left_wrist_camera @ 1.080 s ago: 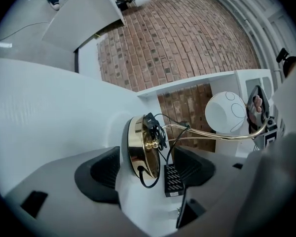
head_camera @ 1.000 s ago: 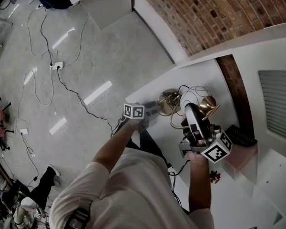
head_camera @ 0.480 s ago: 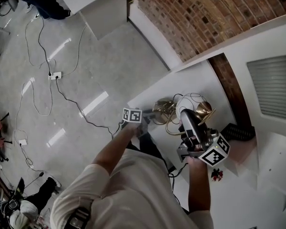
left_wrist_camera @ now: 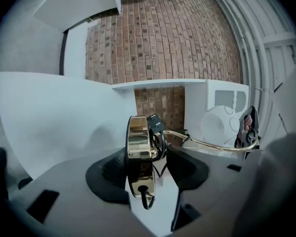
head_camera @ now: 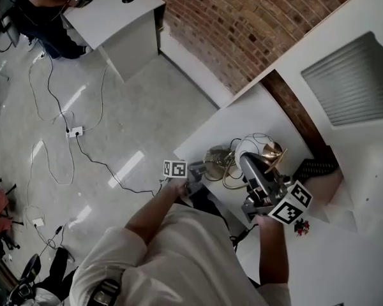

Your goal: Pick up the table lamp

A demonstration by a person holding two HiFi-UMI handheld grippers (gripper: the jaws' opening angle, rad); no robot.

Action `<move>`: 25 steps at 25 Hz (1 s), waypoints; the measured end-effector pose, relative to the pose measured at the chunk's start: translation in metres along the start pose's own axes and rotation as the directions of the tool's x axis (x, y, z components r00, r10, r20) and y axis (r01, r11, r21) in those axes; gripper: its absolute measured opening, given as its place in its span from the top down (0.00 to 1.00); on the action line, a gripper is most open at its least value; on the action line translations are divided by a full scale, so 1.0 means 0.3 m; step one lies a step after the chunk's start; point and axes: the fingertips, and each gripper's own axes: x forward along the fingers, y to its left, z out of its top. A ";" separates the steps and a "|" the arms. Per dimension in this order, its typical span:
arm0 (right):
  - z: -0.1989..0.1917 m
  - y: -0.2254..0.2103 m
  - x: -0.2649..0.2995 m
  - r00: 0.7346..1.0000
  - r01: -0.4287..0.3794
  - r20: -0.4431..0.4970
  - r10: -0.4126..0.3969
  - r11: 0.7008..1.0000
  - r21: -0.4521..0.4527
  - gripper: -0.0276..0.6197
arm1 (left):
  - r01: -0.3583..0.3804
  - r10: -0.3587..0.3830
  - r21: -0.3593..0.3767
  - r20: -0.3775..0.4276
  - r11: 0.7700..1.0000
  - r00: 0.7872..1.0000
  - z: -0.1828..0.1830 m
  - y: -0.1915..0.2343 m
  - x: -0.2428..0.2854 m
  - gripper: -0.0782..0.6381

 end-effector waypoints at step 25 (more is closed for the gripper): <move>-0.009 0.360 -0.434 0.996 0.033 0.087 -0.019 0.986 -0.166 0.94 | 0.002 0.003 0.028 -0.162 1.000 0.987 -0.392 -0.239 0.007 0.70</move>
